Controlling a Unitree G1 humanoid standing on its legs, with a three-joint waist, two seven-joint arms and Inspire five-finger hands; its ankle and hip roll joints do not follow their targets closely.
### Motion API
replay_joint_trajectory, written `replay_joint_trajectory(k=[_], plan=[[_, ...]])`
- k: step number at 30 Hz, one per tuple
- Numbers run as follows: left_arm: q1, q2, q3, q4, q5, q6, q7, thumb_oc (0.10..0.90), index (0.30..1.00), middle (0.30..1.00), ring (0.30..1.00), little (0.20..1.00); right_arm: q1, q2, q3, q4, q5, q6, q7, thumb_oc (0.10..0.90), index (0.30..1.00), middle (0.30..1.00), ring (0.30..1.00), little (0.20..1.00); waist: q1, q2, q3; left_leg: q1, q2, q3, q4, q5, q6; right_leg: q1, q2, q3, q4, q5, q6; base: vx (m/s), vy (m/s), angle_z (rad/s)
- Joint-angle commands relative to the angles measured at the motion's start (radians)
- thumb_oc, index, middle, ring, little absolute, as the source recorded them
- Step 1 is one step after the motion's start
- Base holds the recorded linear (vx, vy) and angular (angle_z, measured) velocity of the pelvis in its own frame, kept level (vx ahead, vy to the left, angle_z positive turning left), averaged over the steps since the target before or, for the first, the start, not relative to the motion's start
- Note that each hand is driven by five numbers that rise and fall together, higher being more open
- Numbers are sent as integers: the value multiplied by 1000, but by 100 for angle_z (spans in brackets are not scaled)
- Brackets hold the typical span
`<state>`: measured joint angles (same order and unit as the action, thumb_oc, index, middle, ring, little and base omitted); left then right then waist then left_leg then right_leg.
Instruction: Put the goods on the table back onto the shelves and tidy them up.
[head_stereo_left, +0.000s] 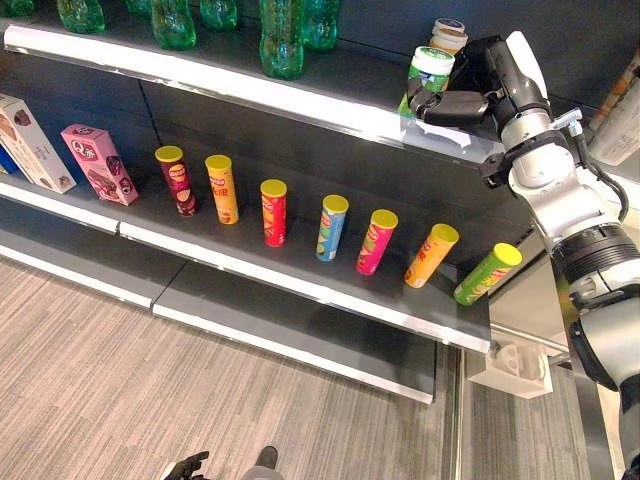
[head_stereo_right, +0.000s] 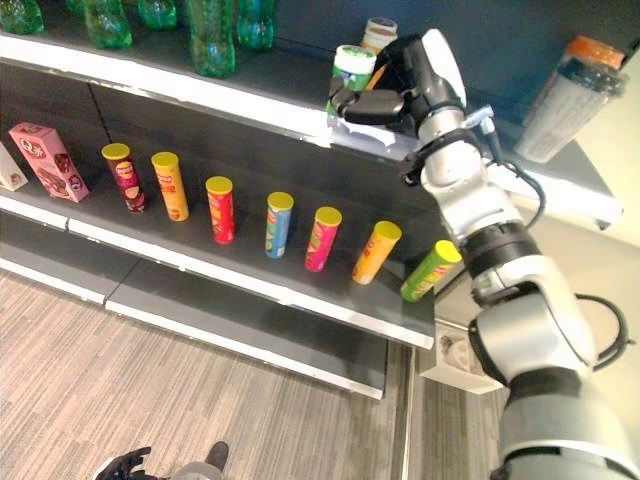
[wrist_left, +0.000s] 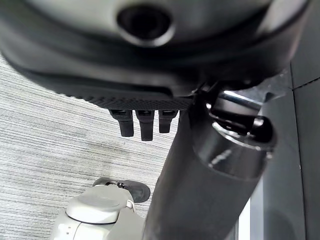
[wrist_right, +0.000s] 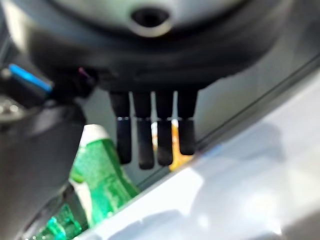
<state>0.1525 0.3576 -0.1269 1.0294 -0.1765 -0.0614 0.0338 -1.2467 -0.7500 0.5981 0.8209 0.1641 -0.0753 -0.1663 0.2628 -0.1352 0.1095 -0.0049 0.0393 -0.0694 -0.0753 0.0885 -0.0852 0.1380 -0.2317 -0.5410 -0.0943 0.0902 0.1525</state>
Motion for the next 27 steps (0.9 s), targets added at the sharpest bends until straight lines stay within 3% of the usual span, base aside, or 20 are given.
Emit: replay_joint_trajectory(k=[1,5,6,7,18,22,24,26,27], plan=[[-19,49,-66,14,-11,-35,20,800,900,900,900,900,-193,-5,66,51,-40,-25,-29,400,300,300,300,300,27,-16,-55,31,38,52,-2,-118,-13,-10,-68,15,61,-12,59,0,0,0],[-21,48,-63,18,-11,-35,22,800,900,900,900,900,-191,0,63,52,-41,-26,-31,403,305,305,305,305,23,-17,-55,34,39,55,-2,-120,-12,-11,-68,20,60,-11,59,0,0,0],[-23,49,-63,17,-11,-35,23,800,900,900,900,900,-192,0,64,52,-41,-25,-31,717,775,775,775,775,23,-17,-55,35,39,55,-2,-120,-12,-11,-68,20,59,-11,59,0,0,0],[-23,49,-63,16,-10,-35,23,800,900,900,900,900,-192,1,64,51,-42,-23,-32,800,900,900,900,900,22,-17,-55,35,40,55,-2,-120,-12,-11,-67,21,59,-11,59,0,0,0],[-21,47,-70,17,4,-29,17,800,900,900,900,900,-193,-31,51,0,-41,-23,-49,800,900,900,900,900,4,-17,-59,39,40,65,-3,-123,-13,-12,-68,24,58,-7,60,0,0,0],[-18,36,-46,9,20,-26,17,800,900,900,900,900,-141,-159,-24,-290,-24,-62,-101,800,900,900,900,900,-49,-20,-65,59,44,99,-6,-129,-11,-27,-70,61,53,1,61,-45,22,-20],[-16,24,-14,12,25,-19,19,800,900,900,900,900,2,-225,-160,-536,-26,-96,-126,800,900,900,900,900,-80,-16,-69,69,47,118,-6,-134,-10,-32,-69,77,48,2,60,-39,12,-37],[-18,19,-7,21,35,-17,19,800,900,900,900,900,71,-236,-216,-621,-27,-107,-122,800,900,900,900,900,-88,-14,-71,72,48,124,-7,-135,-10,-32,-68,82,47,1,60,-17,2,-15],[-25,-2,19,31,53,-12,16,800,900,900,900,900,200,-247,-299,-795,-20,-139,-81,800,900,900,900,900,-113,-1,-69,79,50,134,-8,-137,-10,-35,-67,91,43,1,60,-24,-5,-20]])
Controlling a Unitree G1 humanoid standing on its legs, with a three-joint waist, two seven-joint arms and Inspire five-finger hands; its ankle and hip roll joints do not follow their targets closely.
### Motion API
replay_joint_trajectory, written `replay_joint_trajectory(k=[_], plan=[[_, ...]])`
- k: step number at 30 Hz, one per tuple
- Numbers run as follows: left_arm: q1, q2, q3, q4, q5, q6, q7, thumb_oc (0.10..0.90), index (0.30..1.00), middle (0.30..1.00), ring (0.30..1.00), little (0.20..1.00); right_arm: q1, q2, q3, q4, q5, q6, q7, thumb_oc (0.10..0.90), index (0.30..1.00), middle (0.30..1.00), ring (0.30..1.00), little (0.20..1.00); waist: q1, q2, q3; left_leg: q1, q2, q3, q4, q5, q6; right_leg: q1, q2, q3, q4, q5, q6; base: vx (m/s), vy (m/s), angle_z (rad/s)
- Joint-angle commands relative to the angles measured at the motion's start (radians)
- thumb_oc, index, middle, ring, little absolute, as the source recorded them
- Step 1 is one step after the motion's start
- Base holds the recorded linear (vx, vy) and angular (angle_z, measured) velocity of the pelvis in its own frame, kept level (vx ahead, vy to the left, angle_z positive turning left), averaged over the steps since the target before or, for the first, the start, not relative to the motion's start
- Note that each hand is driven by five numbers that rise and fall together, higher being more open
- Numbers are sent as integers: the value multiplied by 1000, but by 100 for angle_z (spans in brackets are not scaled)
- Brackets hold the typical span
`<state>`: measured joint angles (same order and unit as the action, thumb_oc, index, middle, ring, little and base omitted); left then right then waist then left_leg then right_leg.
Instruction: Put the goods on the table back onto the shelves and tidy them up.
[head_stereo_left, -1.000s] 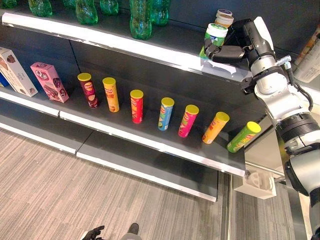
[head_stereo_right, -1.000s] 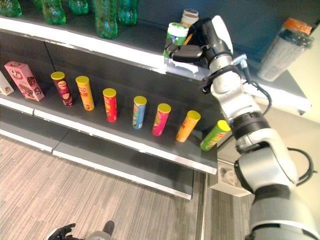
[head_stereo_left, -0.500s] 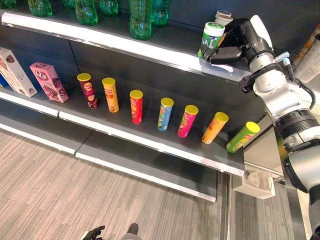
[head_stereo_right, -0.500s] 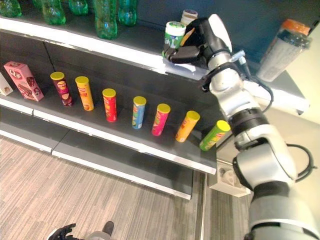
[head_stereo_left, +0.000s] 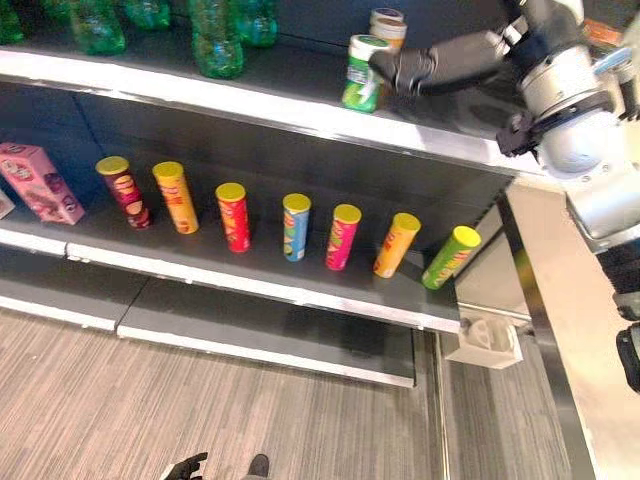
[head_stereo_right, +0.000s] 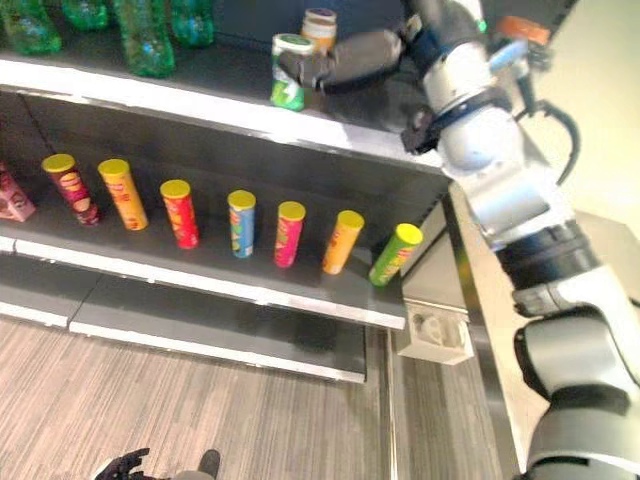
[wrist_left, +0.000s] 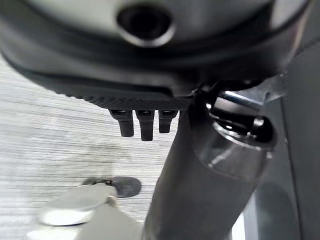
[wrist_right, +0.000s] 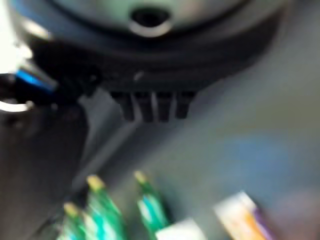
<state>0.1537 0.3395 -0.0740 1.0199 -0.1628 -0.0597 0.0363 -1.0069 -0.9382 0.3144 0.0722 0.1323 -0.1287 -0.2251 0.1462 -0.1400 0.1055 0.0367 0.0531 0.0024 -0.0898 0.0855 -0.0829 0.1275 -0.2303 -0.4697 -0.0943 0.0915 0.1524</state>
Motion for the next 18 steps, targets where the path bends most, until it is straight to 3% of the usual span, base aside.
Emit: replay_joint_trajectory(k=[1,3,5,6,8,9,12,15,17,18], plan=[[-26,13,-28,43,48,-14,13,800,900,900,900,900,37,-58,-65,-118,18,-101,5,800,900,900,900,900,-1,3,-65,39,37,68,6,-134,-13,-26,-68,24,41,-1,60,-32,-11,-21],[-19,8,-22,36,66,-18,1,800,900,900,900,900,252,-27,-158,-274,97,-116,104,800,900,900,900,900,-14,3,-64,45,40,84,4,-134,-14,-32,-66,38,37,2,60,-51,-26,-26],[-7,3,-14,15,79,-21,-14,800,900,900,900,900,436,36,-183,-398,206,-128,224,800,900,900,900,900,-39,13,-58,53,41,107,4,-134,-14,-45,-67,60,36,5,60,-64,-16,-52],[-6,5,-15,14,79,-21,-14,800,900,900,900,900,442,37,-188,-402,207,-126,225,800,900,900,900,900,-37,12,-59,54,42,109,4,-134,-14,-46,-67,61,36,5,60,-54,-13,-46],[-13,15,10,3,80,-22,-24,800,900,900,900,900,618,90,-201,-459,193,-106,297,800,900,900,900,900,-59,25,-49,64,42,129,3,-134,-13,-55,-69,81,41,6,60,-41,-14,-36],[-22,18,18,0,92,-27,-25,800,900,900,900,900,731,146,-186,-479,172,-93,342,800,900,900,900,900,-75,38,-42,68,43,138,3,-135,-13,-58,-71,89,44,4,60,-37,-21,-38],[-27,17,16,-35,97,-35,-32,800,900,900,900,900,875,220,-171,-488,118,-81,385,800,900,900,900,900,-101,52,-36,71,45,147,3,-133,-12,-65,-72,100,47,2,59,-19,-13,-9],[-43,6,3,-84,81,-39,-33,800,900,900,900,900,1000,260,-110,-358,-101,-62,371,800,900,900,900,900,-131,66,-35,83,50,167,3,-135,-14,-66,-68,118,44,0,56,-8,-9,-9],[-51,3,1,-92,74,-40,-31,800,900,900,900,900,1015,267,-83,-294,-154,-52,360,800,900,900,900,900,-135,67,-35,86,50,168,3,-136,-14,-65,-67,121,43,0,55,-8,-9,-20],[-63,-1,-17,-107,68,-41,-32,800,900,900,900,900,1061,298,-57,-165,-232,-24,345,800,900,900,900,900,-141,69,-34,89,52,169,3,-136,-14,-60,-64,121,40,-2,53,-9,-14,-27]])
